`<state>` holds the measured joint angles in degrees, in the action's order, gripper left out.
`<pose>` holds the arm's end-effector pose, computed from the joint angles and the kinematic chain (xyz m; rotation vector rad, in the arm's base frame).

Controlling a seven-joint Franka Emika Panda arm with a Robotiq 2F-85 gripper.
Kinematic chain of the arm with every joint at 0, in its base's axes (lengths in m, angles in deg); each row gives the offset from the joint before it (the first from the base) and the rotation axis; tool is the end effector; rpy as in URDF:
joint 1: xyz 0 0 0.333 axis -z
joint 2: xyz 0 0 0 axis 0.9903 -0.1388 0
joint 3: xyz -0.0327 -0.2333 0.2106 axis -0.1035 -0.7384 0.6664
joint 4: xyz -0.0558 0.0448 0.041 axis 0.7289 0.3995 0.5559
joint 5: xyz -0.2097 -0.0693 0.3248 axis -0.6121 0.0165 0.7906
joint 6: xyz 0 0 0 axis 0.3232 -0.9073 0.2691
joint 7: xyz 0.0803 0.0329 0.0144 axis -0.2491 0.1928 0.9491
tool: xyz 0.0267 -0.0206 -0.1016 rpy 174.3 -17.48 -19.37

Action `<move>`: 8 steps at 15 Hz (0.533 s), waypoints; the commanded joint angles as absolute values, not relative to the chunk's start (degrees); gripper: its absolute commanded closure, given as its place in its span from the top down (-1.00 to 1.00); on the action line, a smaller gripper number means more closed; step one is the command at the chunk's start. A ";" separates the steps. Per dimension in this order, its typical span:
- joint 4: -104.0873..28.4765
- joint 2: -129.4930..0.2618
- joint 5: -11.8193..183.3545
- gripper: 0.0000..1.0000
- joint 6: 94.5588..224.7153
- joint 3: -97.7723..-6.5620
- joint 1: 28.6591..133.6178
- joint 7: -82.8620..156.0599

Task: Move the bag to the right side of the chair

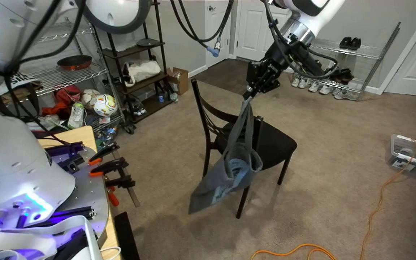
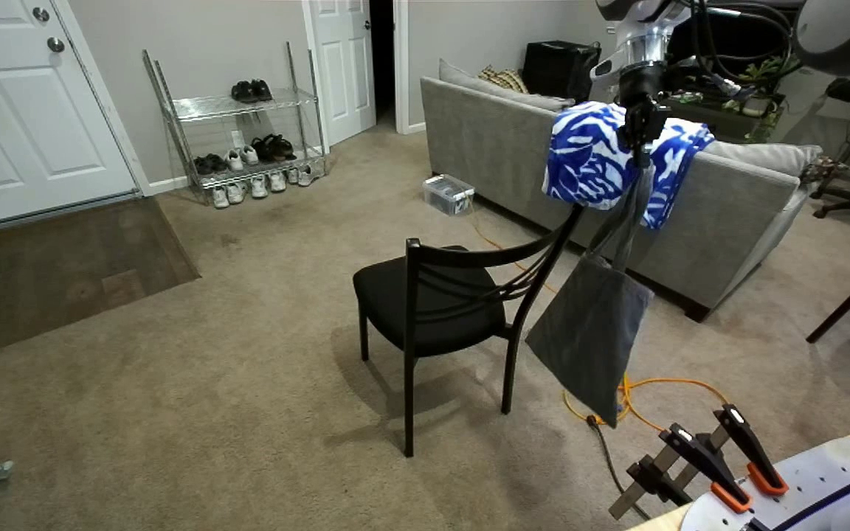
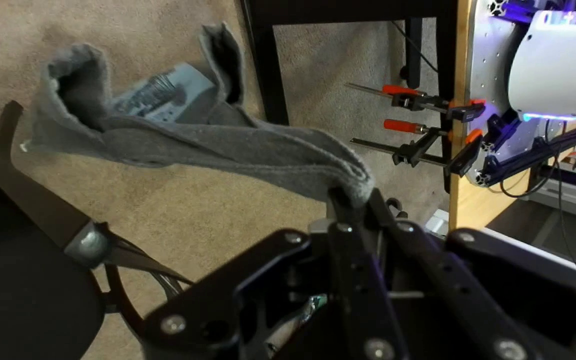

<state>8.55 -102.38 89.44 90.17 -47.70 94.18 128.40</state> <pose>0.6925 -0.1436 0.3255 -2.0658 -1.6017 0.5173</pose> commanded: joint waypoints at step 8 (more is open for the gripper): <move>8.55 -102.73 89.44 -0.81 90.20 -47.75 94.78 128.40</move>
<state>8.55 -102.73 89.44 90.20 -47.75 94.78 128.40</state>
